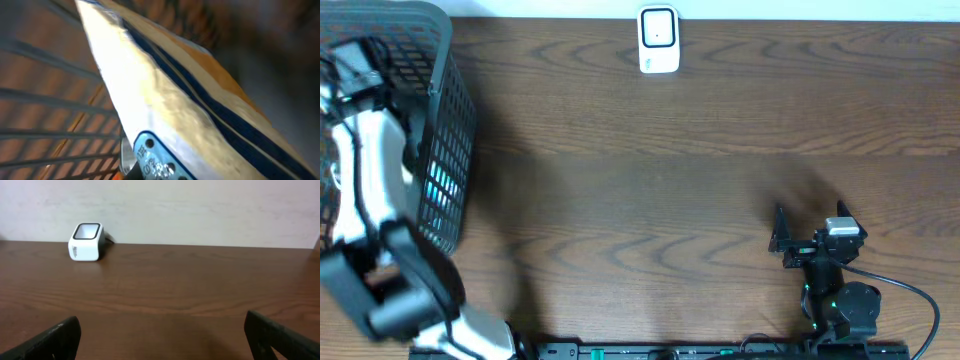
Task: Scan the item barcode
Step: 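Grasp the white-and-blue snack bag in the basket with the left gripper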
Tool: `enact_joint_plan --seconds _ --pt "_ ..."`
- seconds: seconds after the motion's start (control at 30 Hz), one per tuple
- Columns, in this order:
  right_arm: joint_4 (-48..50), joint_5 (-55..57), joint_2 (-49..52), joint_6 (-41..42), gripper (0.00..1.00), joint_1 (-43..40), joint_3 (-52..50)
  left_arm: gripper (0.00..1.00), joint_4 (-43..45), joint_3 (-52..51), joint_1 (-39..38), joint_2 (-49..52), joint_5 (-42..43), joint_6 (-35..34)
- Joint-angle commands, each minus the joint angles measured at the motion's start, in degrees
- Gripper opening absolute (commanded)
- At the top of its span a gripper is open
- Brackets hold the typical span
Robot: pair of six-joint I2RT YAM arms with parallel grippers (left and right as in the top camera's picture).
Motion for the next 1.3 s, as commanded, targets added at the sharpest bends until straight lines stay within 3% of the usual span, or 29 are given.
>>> enact_joint_plan --seconds 0.0,0.17,0.4,0.6,0.77,0.83,1.07,1.27 --pt "-0.2 0.0 -0.2 -0.4 0.99 -0.3 -0.1 0.07 1.0 1.0 -0.3 -11.8 13.2 -5.5" --pt "-0.2 0.0 -0.2 -0.4 0.99 -0.3 -0.1 0.07 3.1 1.0 -0.3 -23.0 21.8 -15.3" --pt "-0.2 0.0 -0.2 -0.5 0.99 -0.3 -0.1 0.08 8.3 1.0 -0.3 -38.5 23.5 -26.7" --pt "-0.2 0.0 -0.2 -0.4 0.99 -0.3 -0.1 0.08 5.1 1.0 -0.3 -43.0 23.2 -24.9" --pt "-0.2 0.0 -0.2 -0.4 0.99 -0.3 -0.1 0.79 3.2 1.0 -0.3 -35.5 23.2 -18.0" --pt "-0.2 0.0 -0.2 -0.4 0.99 -0.3 -0.1 0.96 3.3 1.0 0.1 -31.5 23.2 -15.0" --pt "-0.2 0.0 -0.2 -0.4 0.99 -0.3 -0.1 1.0 -0.2 1.0 6.4 -18.2 25.9 -11.9" --pt "-0.2 0.0 -0.2 -0.5 0.99 -0.3 -0.1 0.98 -7.5 1.0 13.5 -8.0 51.1 -0.3"
